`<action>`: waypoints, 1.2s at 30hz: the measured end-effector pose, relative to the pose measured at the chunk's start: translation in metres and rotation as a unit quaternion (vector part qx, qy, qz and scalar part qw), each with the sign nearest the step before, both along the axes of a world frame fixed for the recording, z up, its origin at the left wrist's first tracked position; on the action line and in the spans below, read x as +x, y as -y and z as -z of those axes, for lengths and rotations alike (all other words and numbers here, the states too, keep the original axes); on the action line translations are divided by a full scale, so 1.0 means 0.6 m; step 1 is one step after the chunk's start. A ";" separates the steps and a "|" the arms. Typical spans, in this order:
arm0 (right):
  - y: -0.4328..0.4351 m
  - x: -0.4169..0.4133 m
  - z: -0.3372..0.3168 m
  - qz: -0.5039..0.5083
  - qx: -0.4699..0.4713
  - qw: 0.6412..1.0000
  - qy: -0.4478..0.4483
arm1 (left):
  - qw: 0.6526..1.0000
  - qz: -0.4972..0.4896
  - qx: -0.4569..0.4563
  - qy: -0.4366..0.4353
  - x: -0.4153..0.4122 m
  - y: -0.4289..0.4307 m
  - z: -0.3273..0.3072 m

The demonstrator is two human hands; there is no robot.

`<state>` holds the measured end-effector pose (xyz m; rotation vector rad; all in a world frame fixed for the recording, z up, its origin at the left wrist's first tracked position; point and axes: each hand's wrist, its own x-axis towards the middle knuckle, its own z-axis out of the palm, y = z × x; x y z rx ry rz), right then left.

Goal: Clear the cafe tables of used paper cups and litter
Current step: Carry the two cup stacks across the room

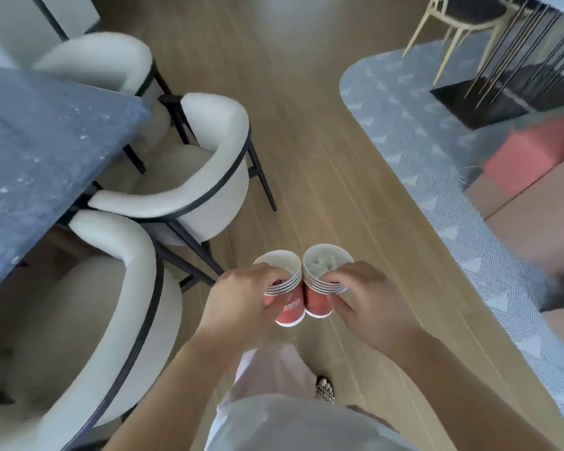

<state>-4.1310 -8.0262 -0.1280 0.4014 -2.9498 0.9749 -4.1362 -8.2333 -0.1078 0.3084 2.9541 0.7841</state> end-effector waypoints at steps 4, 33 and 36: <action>-0.007 -0.126 -0.001 -0.031 0.007 0.999 -0.030 | 0.999 -0.039 0.013 0.010 -0.112 -0.016 0.014; -0.152 -1.189 -0.025 0.047 -0.037 0.996 -0.060 | 0.997 0.070 -0.018 -0.011 -1.235 -0.155 -0.018; -0.181 -1.317 -0.028 0.042 -0.028 0.997 -0.051 | 0.999 0.033 -0.008 -0.012 -1.347 -0.170 -0.021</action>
